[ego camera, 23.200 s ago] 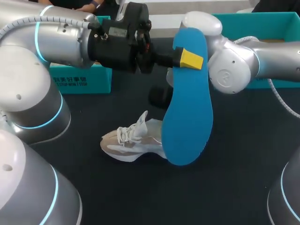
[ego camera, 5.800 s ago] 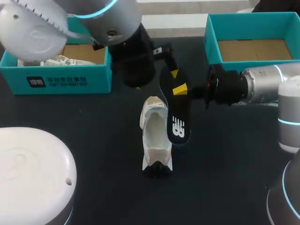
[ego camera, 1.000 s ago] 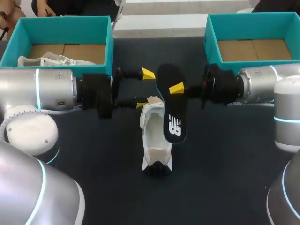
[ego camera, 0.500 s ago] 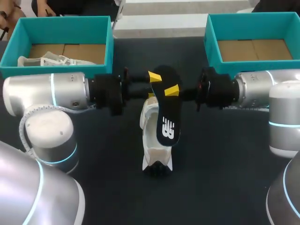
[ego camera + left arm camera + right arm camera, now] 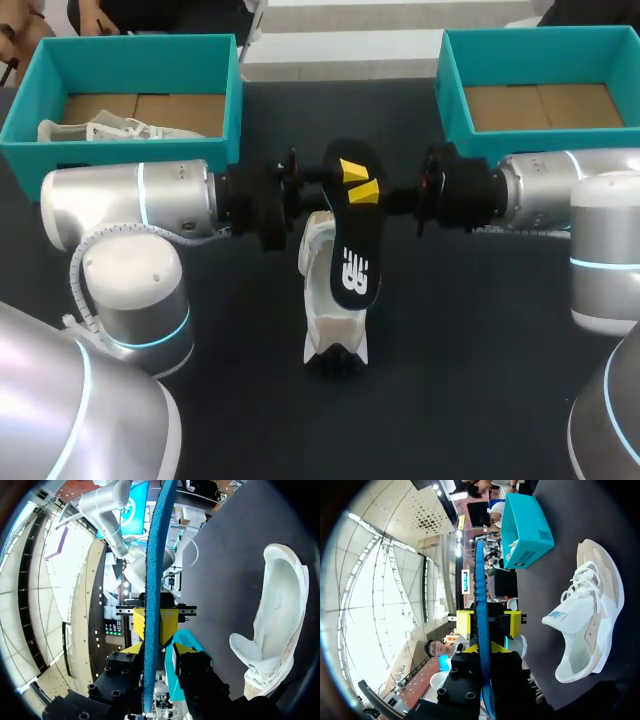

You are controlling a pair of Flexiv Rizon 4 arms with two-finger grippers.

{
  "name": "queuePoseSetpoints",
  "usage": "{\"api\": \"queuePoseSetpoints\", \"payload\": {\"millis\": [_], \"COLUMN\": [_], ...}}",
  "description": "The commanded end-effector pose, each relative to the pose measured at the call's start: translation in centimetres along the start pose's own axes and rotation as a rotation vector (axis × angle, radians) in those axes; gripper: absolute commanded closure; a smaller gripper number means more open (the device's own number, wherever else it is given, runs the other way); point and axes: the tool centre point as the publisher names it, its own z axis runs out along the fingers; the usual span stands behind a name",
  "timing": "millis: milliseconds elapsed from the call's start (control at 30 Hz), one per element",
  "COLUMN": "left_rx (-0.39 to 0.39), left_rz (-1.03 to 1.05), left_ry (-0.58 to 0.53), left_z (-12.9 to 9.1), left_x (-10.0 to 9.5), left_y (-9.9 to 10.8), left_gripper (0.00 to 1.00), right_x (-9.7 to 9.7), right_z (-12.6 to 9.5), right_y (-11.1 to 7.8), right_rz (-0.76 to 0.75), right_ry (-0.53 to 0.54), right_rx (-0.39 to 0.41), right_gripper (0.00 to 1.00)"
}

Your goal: Take the shoe out of the shoebox, open the shoe tongue, remove and reinsert the insole, then place the shoe into the shoebox

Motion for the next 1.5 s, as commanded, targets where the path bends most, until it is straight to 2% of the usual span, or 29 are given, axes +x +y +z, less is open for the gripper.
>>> {"api": "queuePoseSetpoints", "payload": {"millis": [33,133,167,200,400,433,467,600,633,667,700,767,800,867,900,933,1000,1167,1500], "left_rx": [0.0,0.005,0.006,0.006,0.0,0.0,-0.001,-0.011,-0.012,-0.015,-0.017,-0.022,-0.023,-0.025,-0.026,-0.021,-0.009,0.019,0.122], "left_rz": [-0.001,-0.004,-0.005,-0.006,-0.013,-0.014,-0.014,-0.019,-0.019,-0.02,-0.021,-0.021,-0.021,-0.02,-0.02,-0.034,-0.045,-0.078,-0.131], "left_ry": [0.002,0.002,0.002,0.002,0.005,0.005,0.005,0.004,0.004,0.003,0.003,0.004,0.004,0.003,0.003,-0.003,-0.003,0.008,0.011], "left_z": [0.3,0.3,0.3,0.3,0.1,0.0,0.0,-0.2,-0.2,-0.2,-0.3,-0.4,-0.5,-0.7,-0.8,-1.1,-1.6,-2.9,-5.9], "left_x": [0.1,0.1,0.2,0.2,0.4,0.4,0.4,0.5,0.5,0.5,0.6,0.6,0.6,0.5,0.5,0.4,0.1,-0.5,-1.4], "left_y": [-0.3,-0.5,-0.5,-0.5,-0.6,-0.6,-0.5,-0.4,-0.3,-0.2,-0.1,0.1,0.2,0.3,0.3,0.3,0.0,-1.2,-4.4], "left_gripper": [0.68,0.72,0.76,0.86,0.87,0.91,0.99,1.0,1.0,1.0,1.0,1.0,1.0,1.0,1.0,1.0,1.0,1.0,1.0], "right_x": [-0.2,-0.2,-0.2,-0.2,-0.2,-0.2,-0.2,-0.2,-0.2,-0.3,-0.3,-0.2,-0.2,-0.1,-0.1,-0.1,0.1,0.3,0.5], "right_z": [0.2,0.2,0.2,0.2,0.1,0.1,0.1,0.0,-0.1,-0.1,-0.1,-0.2,-0.4,-0.7,-0.8,-1.1,-1.7,-3.4,-6.4], "right_y": [0.1,0.1,0.1,0.1,0.0,0.0,0.0,0.0,-0.1,-0.2,-0.3,-0.7,-0.9,-1.4,-1.5,-1.7,-2.0,-2.3,-1.8], "right_rz": [-0.001,-0.001,-0.001,-0.001,0.002,0.002,0.002,0.0,0.0,0.0,-0.001,-0.002,-0.001,0.003,0.004,0.004,0.01,-0.007,-0.059], "right_ry": [0.001,0.0,0.0,0.0,0.001,0.001,0.0,0.0,0.0,0.0,-0.001,-0.003,-0.008,-0.011,-0.012,-0.017,-0.029,-0.059,-0.114], "right_rx": [0.0,-0.002,-0.003,-0.004,-0.005,-0.004,-0.003,-0.001,0.0,0.0,-0.001,-0.003,-0.011,-0.021,-0.021,-0.028,-0.031,-0.04,0.006], "right_gripper": [1.0,1.0,1.0,1.0,1.0,1.0,1.0,1.0,0.95,0.79,0.68,0.53,0.51,0.28,0.26,0.15,0.0,0.0,0.0]}}
